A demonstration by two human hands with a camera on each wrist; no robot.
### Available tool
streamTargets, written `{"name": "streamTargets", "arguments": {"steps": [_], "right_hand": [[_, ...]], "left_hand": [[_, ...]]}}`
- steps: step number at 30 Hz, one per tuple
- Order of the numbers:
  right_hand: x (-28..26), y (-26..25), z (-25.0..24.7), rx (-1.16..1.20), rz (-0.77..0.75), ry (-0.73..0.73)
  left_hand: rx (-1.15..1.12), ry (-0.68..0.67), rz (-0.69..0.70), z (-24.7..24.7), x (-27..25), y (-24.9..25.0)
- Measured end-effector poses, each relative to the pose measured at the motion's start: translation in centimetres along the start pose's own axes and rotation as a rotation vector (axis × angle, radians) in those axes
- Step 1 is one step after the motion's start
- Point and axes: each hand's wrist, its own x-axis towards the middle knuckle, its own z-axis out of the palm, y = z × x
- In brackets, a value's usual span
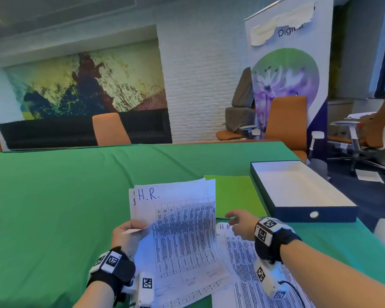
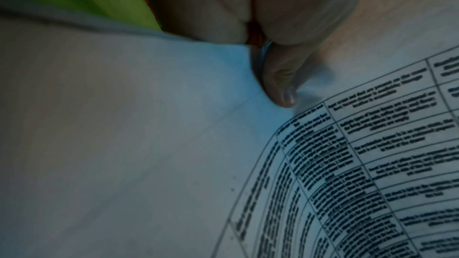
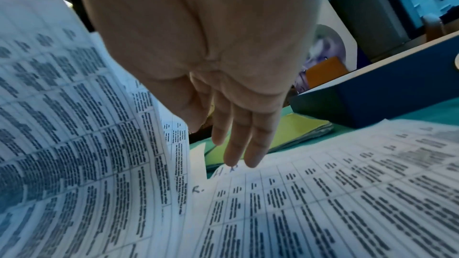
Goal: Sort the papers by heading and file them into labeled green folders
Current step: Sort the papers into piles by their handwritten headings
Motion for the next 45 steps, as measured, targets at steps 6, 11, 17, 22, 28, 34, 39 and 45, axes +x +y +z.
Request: {"name": "streamTargets", "arguments": {"steps": [6,11,17,22,28,34,39,45], "right_hand": [[3.2,-1.6,1.9,-0.143,0.013,-0.009],[5.5,-2.1,4.0,-0.304,0.110,-0.068],[7.5,-2.7,5.3,-0.181,0.168,-0.014],[7.6,-4.1,3.5,0.092,-0.041,0.227],[5.8,-6.8,-3.1,0.562,-0.242,0.610],[4.5,-5.3,-5.6,0.554,-0.246,0.518],[2.6,-3.7,-4.3,0.660,-0.227,0.349],[0.5,-4.9,-1.4,0.801,-0.234,0.125]], "left_hand": [[0.020,0.037,0.002,-1.4,0.8,0.2],[0.022,0.061,-0.026,-2.7,1.4,0.8],[0.005,0.071,-0.041,-2.4,1.9,-0.2],[0.016,0.073,-0.015,-2.5,2.7,0.1],[0.026,0.066,0.051,-2.1,3.0,1.8],[0.016,0.019,0.122,-0.2,2.1,4.3],[-0.053,0.030,0.163,0.5,2.1,6.0],[-0.053,-0.023,0.166,1.8,0.7,6.5]]}}
